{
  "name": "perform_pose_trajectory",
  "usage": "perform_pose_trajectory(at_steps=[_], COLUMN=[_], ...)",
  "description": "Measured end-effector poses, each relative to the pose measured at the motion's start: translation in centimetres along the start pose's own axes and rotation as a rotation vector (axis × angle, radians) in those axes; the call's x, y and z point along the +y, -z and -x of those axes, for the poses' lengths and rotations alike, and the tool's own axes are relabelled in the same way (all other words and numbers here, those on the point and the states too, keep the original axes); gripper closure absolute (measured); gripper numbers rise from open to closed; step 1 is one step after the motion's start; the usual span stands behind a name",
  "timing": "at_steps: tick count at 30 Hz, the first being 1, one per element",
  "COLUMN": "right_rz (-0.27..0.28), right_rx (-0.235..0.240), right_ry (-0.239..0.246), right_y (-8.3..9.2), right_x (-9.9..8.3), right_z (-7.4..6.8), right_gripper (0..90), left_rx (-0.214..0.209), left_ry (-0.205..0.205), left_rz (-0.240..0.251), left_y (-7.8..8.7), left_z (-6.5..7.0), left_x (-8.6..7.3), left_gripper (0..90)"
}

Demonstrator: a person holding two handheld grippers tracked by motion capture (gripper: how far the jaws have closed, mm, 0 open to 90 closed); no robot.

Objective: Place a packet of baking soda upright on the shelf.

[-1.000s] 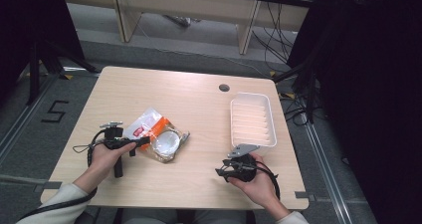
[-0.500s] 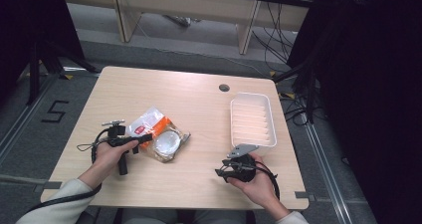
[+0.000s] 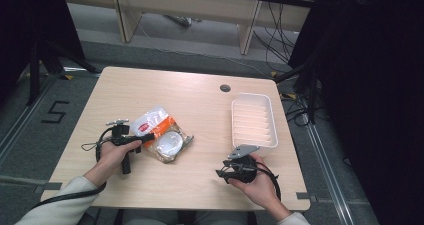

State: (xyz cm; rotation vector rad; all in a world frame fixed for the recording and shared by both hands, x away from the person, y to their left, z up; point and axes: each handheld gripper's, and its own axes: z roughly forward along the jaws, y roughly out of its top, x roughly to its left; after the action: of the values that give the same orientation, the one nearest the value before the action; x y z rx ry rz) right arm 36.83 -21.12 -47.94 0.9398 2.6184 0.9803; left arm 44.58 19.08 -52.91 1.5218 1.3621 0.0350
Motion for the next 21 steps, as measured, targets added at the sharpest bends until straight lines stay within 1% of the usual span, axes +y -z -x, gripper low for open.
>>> perform_pose_trajectory(at_steps=[1, 2, 3, 4, 5, 6, 7, 9, 10, 11, 12, 13, 15, 16, 17, 18, 19, 20, 21], right_rz=[0.0, -0.002, -0.008, -0.008, -0.004, 0.001, -0.001, 0.001, 0.001, 0.001, 0.001, 0.002, 0.002, 0.002, 0.001, 0.0, -0.003, -0.001, -0.002], right_rx=[0.0, 0.005, 0.012, 0.012, 0.012, 0.012, 0.013, 0.01, 0.01, 0.01, 0.009, 0.008, 0.008, 0.008, 0.008, 0.009, -0.001, -0.001, 0.002], right_ry=[0.0, 0.004, -0.011, -0.011, -0.002, 0.018, 0.017, 0.018, 0.018, 0.018, 0.016, 0.015, 0.015, 0.015, 0.015, 0.017, -0.006, -0.006, -0.007], right_y=[0.0, 0.0, 0.0, 0.0, -0.1, -0.1, -0.1, -0.1, -0.1, -0.1, -0.1, -0.1, -0.1, -0.1, -0.1, -0.1, 0.0, 0.0, 0.0], right_x=[0.0, 0.0, 0.0, 0.0, 0.0, 0.0, 0.0, -0.1, -0.1, -0.1, 0.0, 0.0, 0.0, -0.1, -0.1, -0.1, -0.1, -0.1, -0.1], right_z=[0.0, 0.1, 0.0, 0.0, 0.0, 0.2, 0.2, 0.2, 0.2, 0.2, 0.2, 0.2, 0.2, 0.2, 0.2, 0.2, 0.1, 0.2, 0.1], right_gripper=[53.4, 53.4, 53.4, 53.4, 53.4, 53.4, 53.4, 53.4, 53.4, 53.4, 53.4, 53.4, 53.4, 53.4, 53.4, 53.4, 53.4, 53.4, 53.4], left_rx=[0.0, 0.003, 0.003, 0.002, 0.003, -0.002, -0.008, -0.02, -0.042, -0.051, -0.051, -0.071, -0.084, -0.096, -0.094, -0.109, -0.109, -0.119, -0.121], left_ry=[0.0, -0.024, -0.024, -0.036, -0.043, -0.05, -0.052, -0.067, -0.067, -0.075, -0.075, -0.077, -0.096, -0.113, -0.112, -0.114, -0.114, -0.121, -0.13], left_rz=[0.0, 0.002, 0.002, 0.0, 0.007, 0.009, 0.017, 0.029, 0.04, 0.045, 0.045, 0.058, 0.061, 0.058, 0.067, 0.074, 0.074, 0.076, 0.08], left_y=[0.0, 0.0, 0.0, 0.1, 0.1, 0.2, 0.2, 0.2, 0.4, 0.5, 0.5, 0.7, 0.8, 1.0, 1.0, 1.0, 1.0, 1.1, 1.2], left_z=[0.0, 0.1, 0.1, 0.2, 0.3, 0.4, 0.5, 0.7, 0.9, 1.0, 1.0, 1.3, 1.7, 1.8, 2.1, 2.2, 2.2, 2.4, 2.7], left_x=[0.0, 0.1, 0.1, 0.1, 0.1, 0.1, 0.1, 0.2, 0.3, 0.4, 0.4, 0.5, 0.7, 0.8, 0.8, 0.9, 0.9, 0.9, 1.0], left_gripper=[73.3, 76.6, 79.7, 79.7, 83.1, 86.4, 88.0, 88.6, 88.7, 88.8, 88.8, 88.8, 88.9, 88.9, 88.9, 89.0, 89.0, 89.0, 89.0])
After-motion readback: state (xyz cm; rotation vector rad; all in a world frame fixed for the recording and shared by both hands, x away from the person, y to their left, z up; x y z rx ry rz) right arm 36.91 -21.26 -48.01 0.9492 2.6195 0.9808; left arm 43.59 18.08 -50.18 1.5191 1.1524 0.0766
